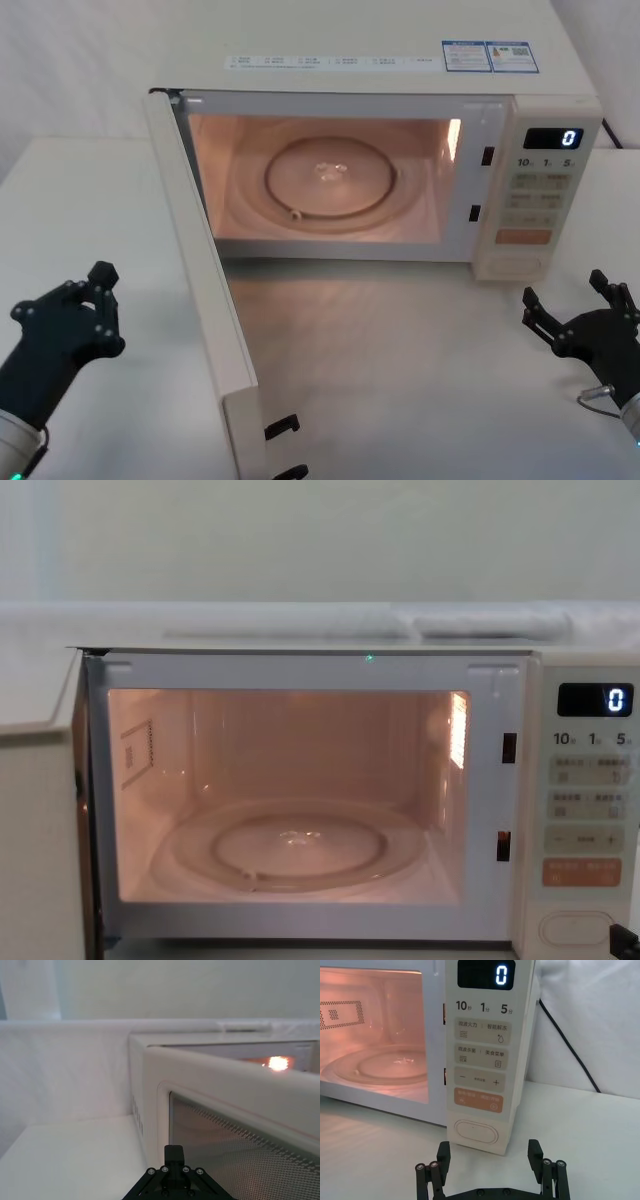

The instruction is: Press the button to open the microwave door with one hand; close the microwave door with the other hand.

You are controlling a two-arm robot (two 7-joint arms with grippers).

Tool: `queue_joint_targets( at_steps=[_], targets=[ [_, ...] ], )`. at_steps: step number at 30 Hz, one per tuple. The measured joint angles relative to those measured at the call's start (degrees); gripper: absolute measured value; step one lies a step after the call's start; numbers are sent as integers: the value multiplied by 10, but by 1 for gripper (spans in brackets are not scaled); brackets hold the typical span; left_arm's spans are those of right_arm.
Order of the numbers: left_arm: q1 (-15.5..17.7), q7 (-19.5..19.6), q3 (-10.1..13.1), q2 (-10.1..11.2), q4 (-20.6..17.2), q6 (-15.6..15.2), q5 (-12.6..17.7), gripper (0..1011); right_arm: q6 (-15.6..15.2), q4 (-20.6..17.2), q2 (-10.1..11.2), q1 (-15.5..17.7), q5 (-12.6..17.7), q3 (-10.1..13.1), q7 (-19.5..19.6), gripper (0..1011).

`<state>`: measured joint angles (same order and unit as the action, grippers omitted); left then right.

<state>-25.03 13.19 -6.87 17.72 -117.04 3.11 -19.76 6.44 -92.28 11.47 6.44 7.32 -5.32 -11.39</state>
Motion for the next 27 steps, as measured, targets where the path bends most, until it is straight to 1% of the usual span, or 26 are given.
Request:
queue_joint_targets(
  at_steps=[3,4,7,10,13,16,19,27],
  targets=[
    [-8,20,-13,16,-15,0,-17,0,0,0,0,0,0,0,0,1002],
    [-8,20,-13,16,-15,0,-17,0,0,0,0,0,0,0,0,1002],
    [-12,39,-22,33,-26,-1,-35,0,0,0,0,0,0,0,0,1002],
    [-11,51,-26,45,-30,-5,-50,0,0,0,0,0,0,0,0,1002],
    [-8,57,-25,53,-30,-7,-58,0,0,0,0,0,0,0,0,1002],
    [2,63,-20,66,-29,-13,-68,0,0,0,0,0,0,0,0,1002],
    [9,65,-14,74,-26,-17,-70,0,0,0,0,0,0,0,0,1002],
    [43,66,20,95,-16,-29,-67,0,0,0,0,0,0,0,0,1002]
  ],
)
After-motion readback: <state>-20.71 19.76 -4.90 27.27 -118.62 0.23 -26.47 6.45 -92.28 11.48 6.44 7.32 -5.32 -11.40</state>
